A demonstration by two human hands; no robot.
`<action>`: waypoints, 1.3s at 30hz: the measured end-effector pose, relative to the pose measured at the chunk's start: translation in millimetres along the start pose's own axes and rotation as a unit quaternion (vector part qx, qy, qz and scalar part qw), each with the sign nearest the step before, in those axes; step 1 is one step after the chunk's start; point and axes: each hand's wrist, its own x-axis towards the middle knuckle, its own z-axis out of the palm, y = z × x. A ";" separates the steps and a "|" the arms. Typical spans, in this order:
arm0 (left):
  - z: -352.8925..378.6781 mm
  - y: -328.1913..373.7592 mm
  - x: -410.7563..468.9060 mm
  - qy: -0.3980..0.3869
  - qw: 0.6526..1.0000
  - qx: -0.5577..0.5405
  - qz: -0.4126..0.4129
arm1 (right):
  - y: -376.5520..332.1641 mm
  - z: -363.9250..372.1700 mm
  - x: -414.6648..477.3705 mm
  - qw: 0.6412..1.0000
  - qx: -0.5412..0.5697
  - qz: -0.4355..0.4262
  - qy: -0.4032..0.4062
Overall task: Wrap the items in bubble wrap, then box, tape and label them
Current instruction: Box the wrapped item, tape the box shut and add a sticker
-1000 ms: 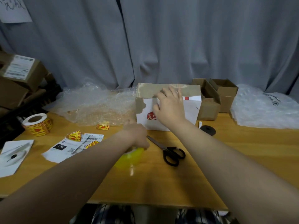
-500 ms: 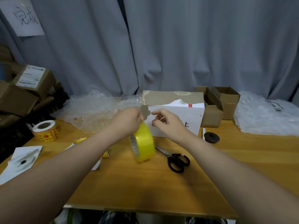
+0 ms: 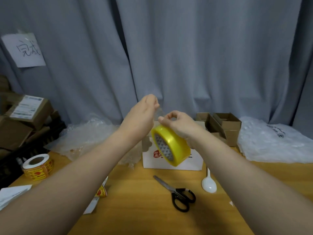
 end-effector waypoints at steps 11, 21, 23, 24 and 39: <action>27.3 -46.0 25.6 -0.045 0.952 -0.246 -0.180 | -32.4 -60.3 40.7 0.966 -0.236 -0.060 0.091; 87.7 -90.6 -0.8 -0.231 0.949 -0.116 -0.182 | -7.8 -54.3 85.9 0.918 -0.394 -0.035 0.015; 93.9 -93.5 -7.8 -0.212 0.947 -0.126 -0.206 | -5.1 -48.0 92.3 0.913 -0.407 -0.042 0.002; 96.3 -94.6 -10.4 -0.206 0.946 -0.133 -0.211 | -6.5 -44.8 96.7 0.909 -0.415 -0.048 -0.006; 77.7 -96.4 -9.6 -0.206 0.846 -0.388 -0.303 | -37.7 15.3 141.5 0.837 -0.509 -0.072 -0.185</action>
